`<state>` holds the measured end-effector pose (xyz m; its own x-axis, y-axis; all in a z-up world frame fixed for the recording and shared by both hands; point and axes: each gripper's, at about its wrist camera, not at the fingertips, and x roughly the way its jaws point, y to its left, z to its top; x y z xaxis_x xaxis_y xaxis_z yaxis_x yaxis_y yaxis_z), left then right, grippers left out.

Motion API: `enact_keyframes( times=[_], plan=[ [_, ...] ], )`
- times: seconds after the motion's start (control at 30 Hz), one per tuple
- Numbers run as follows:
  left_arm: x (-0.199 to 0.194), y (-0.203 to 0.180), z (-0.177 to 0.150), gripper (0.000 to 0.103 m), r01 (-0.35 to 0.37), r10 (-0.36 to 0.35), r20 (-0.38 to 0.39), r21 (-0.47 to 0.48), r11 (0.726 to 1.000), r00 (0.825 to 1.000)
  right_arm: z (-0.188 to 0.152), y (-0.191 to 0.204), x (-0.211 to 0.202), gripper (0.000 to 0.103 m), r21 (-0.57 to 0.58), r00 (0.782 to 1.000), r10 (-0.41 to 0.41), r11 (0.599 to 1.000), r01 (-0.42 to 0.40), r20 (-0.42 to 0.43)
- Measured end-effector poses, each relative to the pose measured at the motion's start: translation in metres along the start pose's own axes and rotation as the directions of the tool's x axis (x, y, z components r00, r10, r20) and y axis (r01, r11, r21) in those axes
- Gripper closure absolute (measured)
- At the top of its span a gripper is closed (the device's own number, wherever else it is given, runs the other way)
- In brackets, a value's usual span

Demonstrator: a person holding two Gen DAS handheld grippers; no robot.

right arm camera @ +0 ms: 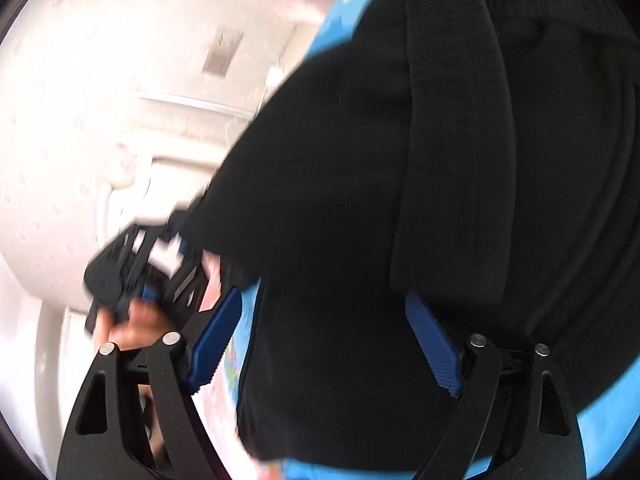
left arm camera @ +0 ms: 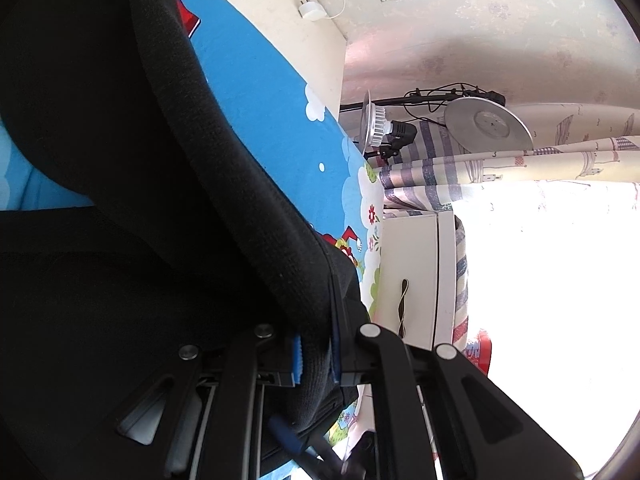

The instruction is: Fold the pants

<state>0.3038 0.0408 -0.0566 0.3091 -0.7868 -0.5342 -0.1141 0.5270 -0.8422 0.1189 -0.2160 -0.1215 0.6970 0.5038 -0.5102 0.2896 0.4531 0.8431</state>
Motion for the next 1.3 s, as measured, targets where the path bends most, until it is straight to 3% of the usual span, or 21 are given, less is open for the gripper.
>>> enact_keyframes(
  times=[0.17, 0.27, 0.37, 0.47, 0.6, 0.7, 0.77, 0.83, 0.9, 0.97, 1.0, 1.03, 1.07, 1.1, 1.13, 1.17, 1.23, 1.3],
  plan=[
    [-0.011, 0.002, -0.013, 0.093, 0.020, -0.020, 0.009, 0.010, 1.000, 1.000, 0.018, 0.003, -0.014, 0.027, 0.011, 0.989, -0.021, 1.000, 0.020, 0.145],
    [-0.015, 0.008, -0.026, 0.093, 0.031, -0.031, 0.019, 0.006, 0.999, 0.999, 0.020, -0.003, -0.014, 0.033, 0.015, 0.985, -0.018, 1.000, 0.016, 0.172],
    [-0.020, 0.012, -0.039, 0.093, 0.018, -0.019, 0.049, 0.020, 1.000, 0.999, 0.025, -0.003, -0.010, 0.063, -0.003, 0.988, -0.052, 0.999, 0.053, 0.145],
    [-0.029, 0.018, -0.057, 0.093, 0.011, -0.012, 0.080, 0.018, 1.000, 0.997, 0.033, 0.000, -0.025, 0.072, -0.043, 0.991, -0.042, 0.998, 0.048, 0.129],
    [-0.050, 0.015, -0.119, 0.093, 0.021, -0.029, 0.166, 0.052, 0.998, 0.986, 0.045, 0.013, -0.093, 0.078, -0.177, 0.985, -0.015, 0.983, 0.046, 0.173],
    [-0.051, 0.023, -0.160, 0.091, 0.048, -0.052, 0.176, 0.029, 0.998, 0.983, 0.044, 0.008, -0.116, 0.080, -0.198, 0.984, -0.037, 0.977, 0.072, 0.175],
    [-0.045, 0.034, -0.184, 0.073, 0.058, -0.060, 0.134, 0.014, 0.998, 0.989, 0.045, -0.002, -0.126, 0.080, -0.201, 0.979, -0.079, 0.972, 0.117, 0.188],
    [-0.050, 0.042, -0.198, 0.069, 0.042, -0.047, 0.117, 0.050, 0.998, 0.992, 0.050, -0.020, -0.117, 0.081, -0.184, 0.973, -0.144, 0.967, 0.176, 0.179],
    [-0.071, 0.047, -0.199, 0.066, 0.010, -0.024, 0.157, 0.088, 0.996, 0.987, 0.050, -0.042, -0.103, 0.081, -0.156, 0.974, -0.189, 0.966, 0.208, 0.128],
    [-0.116, 0.060, -0.184, 0.059, -0.017, -0.009, 0.268, 0.095, 0.995, 0.963, 0.051, -0.051, -0.097, 0.081, -0.157, 0.970, -0.203, 0.962, 0.222, 0.131],
    [-0.147, 0.071, -0.171, 0.058, -0.055, 0.027, 0.365, 0.069, 0.996, 0.931, 0.051, -0.052, -0.095, 0.081, -0.159, 0.970, -0.201, 0.962, 0.222, 0.133],
    [-0.172, 0.083, -0.159, 0.058, -0.088, 0.067, 0.443, 0.027, 0.996, 0.894, 0.052, -0.053, -0.094, 0.081, -0.166, 0.971, -0.199, 0.961, 0.220, 0.134],
    [-0.207, 0.103, -0.141, 0.058, -0.115, 0.114, 0.535, -0.032, 0.993, 0.837, 0.053, -0.052, -0.093, 0.081, -0.179, 0.971, -0.197, 0.959, 0.219, 0.134],
    [-0.229, 0.119, -0.128, 0.058, -0.128, 0.146, 0.582, -0.073, 0.989, 0.800, 0.053, -0.051, -0.093, 0.081, -0.189, 0.972, -0.196, 0.957, 0.218, 0.131],
    [-0.261, 0.144, -0.104, 0.058, -0.157, 0.212, 0.641, -0.142, 0.977, 0.738, 0.053, -0.050, -0.092, 0.081, -0.197, 0.972, -0.195, 0.956, 0.218, 0.128],
    [-0.283, 0.166, -0.086, 0.058, -0.164, 0.248, 0.669, -0.187, 0.969, 0.701, 0.054, -0.050, -0.092, 0.081, -0.203, 0.973, -0.194, 0.955, 0.216, 0.124],
    [-0.320, 0.225, -0.047, 0.060, -0.067, 0.269, 0.678, -0.309, 0.949, 0.684, 0.055, -0.050, -0.095, 0.078, -0.213, 0.976, -0.191, 0.954, 0.210, 0.106],
    [-0.336, 0.264, -0.021, 0.060, 0.007, 0.266, 0.673, -0.373, 0.928, 0.690, 0.057, -0.049, -0.094, 0.074, -0.204, 0.977, -0.194, 0.956, 0.210, 0.094]
  ],
)
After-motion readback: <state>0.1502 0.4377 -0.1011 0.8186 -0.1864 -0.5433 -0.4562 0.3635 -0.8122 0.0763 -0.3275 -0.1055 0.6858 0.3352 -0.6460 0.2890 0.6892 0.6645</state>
